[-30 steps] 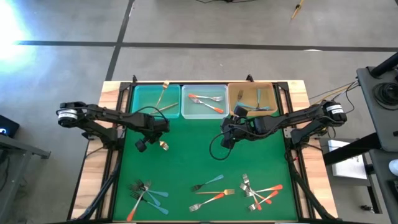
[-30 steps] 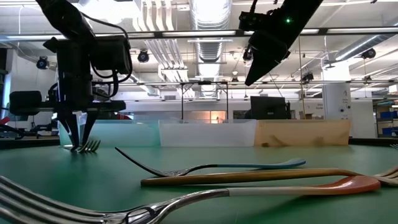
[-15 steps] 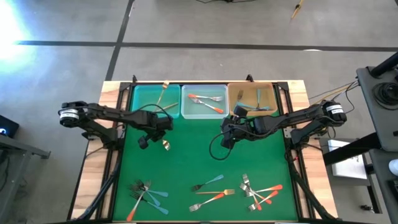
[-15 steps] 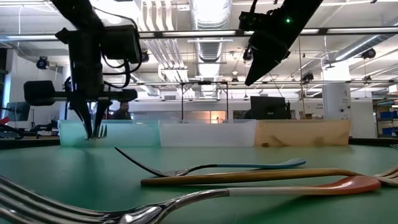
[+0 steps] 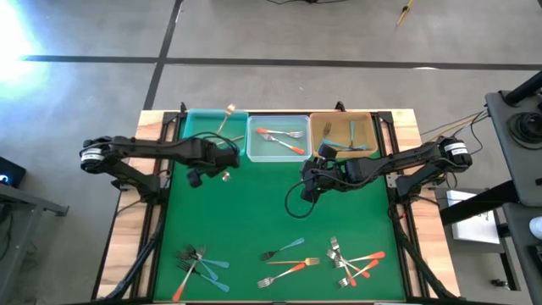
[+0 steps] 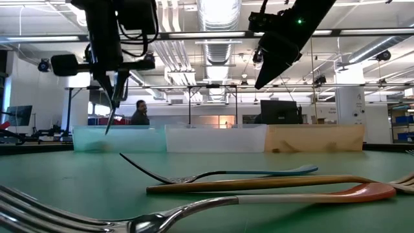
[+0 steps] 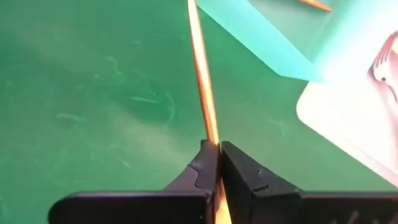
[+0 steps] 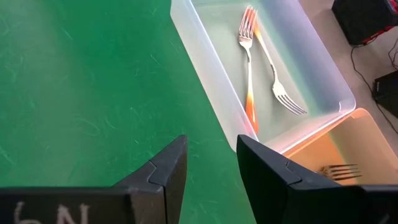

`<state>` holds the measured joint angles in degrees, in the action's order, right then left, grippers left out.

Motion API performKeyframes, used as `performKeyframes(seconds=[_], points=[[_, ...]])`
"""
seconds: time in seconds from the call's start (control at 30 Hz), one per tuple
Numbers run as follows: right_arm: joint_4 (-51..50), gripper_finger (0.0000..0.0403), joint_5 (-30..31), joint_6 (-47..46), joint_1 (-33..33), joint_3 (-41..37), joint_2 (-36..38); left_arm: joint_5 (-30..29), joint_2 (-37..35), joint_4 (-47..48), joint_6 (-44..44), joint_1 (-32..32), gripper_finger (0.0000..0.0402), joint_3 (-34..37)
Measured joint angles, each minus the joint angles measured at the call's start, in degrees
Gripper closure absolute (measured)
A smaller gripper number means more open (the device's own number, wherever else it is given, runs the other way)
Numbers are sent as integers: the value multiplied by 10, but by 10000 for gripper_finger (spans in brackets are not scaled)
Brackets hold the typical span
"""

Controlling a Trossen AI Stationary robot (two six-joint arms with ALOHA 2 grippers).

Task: Sort silverware by color (type)
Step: Put the gold fork into the blue bin

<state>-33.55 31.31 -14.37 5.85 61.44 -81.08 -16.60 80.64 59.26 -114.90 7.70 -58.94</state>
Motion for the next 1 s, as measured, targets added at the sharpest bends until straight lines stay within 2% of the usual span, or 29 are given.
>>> performKeyframes(seconds=[0.37, 0.67, 0.8, 0.9, 1.0], points=[[0, 271, 0, 0, 0, 0, 0, 6, 0, 19, -83, -3, 401, -13], [0, 271, 0, 0, 0, 0, 0, 21, -2, -20, -107, -6, 401, -15], [0, 271, 0, 0, 0, 0, 0, 21, -4, -7, -101, -9, 401, -48], [0, 271, 0, 0, 0, 0, 0, -6, -4, 27, -98, -15, 401, -86], [0, 271, 0, 0, 0, 0, 0, -73, -1, 60, -70, -19, 401, -118]])
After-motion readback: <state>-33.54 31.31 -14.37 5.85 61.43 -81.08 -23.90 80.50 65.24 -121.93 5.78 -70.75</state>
